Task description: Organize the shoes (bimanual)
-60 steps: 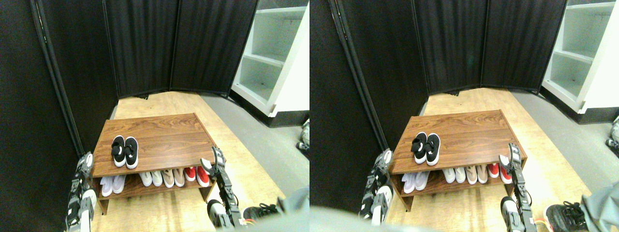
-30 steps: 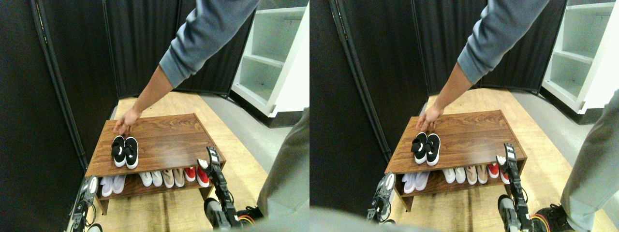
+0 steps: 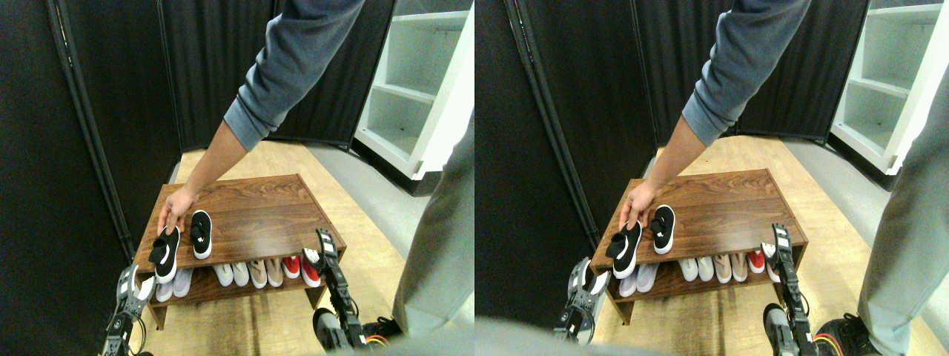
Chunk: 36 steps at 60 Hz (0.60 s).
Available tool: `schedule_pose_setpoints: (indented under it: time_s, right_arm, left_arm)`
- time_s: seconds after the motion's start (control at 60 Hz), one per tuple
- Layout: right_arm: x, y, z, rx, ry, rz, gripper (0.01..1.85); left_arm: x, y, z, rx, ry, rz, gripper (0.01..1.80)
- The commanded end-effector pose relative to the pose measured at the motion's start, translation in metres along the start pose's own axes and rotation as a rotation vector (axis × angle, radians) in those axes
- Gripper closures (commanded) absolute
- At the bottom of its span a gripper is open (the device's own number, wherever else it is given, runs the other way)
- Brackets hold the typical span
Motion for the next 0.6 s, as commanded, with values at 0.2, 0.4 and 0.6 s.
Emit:
schedule_pose_setpoints:
  time_s: [0.2, 0.4, 0.6]
  right_arm:
    - [-0.002, 0.002, 0.007, 0.002, -0.042, 0.026, 1.4]
    - [-0.002, 0.003, 0.008, 0.013, -0.047, 0.034, 1.39]
    - [0.0, 0.003, 0.007, 0.024, -0.043, 0.033, 1.38]
  left_arm:
    - [-0.01, -0.014, 0.005, -0.049, -0.036, -0.009, 1.35]
    - [-0.022, -0.02, 0.002, -0.167, -0.019, 0.046, 1.3]
    - [-0.017, -0.018, -0.012, -0.398, -0.034, 0.123, 0.61]
